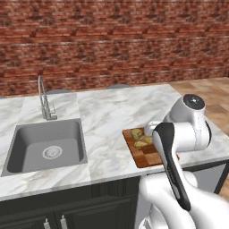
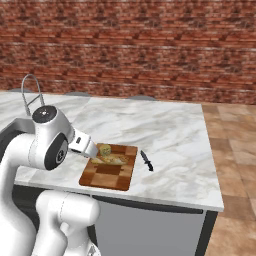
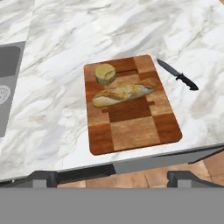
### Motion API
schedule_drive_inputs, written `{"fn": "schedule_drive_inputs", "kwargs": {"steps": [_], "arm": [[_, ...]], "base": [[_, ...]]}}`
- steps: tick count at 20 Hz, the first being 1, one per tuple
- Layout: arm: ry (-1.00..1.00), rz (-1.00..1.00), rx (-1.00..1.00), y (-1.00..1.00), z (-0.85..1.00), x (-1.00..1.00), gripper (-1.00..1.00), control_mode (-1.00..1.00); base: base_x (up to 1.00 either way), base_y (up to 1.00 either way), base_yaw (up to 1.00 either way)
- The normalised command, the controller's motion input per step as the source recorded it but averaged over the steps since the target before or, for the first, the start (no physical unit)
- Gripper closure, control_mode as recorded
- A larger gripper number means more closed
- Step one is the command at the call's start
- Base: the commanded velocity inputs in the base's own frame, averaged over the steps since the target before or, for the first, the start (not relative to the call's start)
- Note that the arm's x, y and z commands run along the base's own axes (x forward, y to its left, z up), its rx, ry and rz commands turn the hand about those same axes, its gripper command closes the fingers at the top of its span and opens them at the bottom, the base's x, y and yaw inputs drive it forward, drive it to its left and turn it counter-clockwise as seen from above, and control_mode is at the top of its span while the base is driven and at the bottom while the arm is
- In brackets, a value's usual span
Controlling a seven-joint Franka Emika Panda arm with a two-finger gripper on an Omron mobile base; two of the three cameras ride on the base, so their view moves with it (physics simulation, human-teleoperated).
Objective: Retrieve the sausage and cheese from the fridge and place them on the cutting board on the counter.
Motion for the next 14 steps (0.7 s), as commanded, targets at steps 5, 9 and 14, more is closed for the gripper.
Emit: {"fn": "schedule_drive_inputs", "kwargs": {"steps": [5, 9, 14], "arm": [[0.00, 0.00, 0.00, 0.00, 0.00, 0.00, -1.00, -1.00], [0.00, 0.00, 0.00, 0.00, 0.00, 0.00, -1.00, 1.00], [0.00, 0.00, 0.00, 0.00, 0.00, 0.00, -1.00, 1.00]], "base": [[0.00, 0.00, 0.00], [0.00, 0.00, 0.00], [-0.47, 0.01, 0.00]]}}
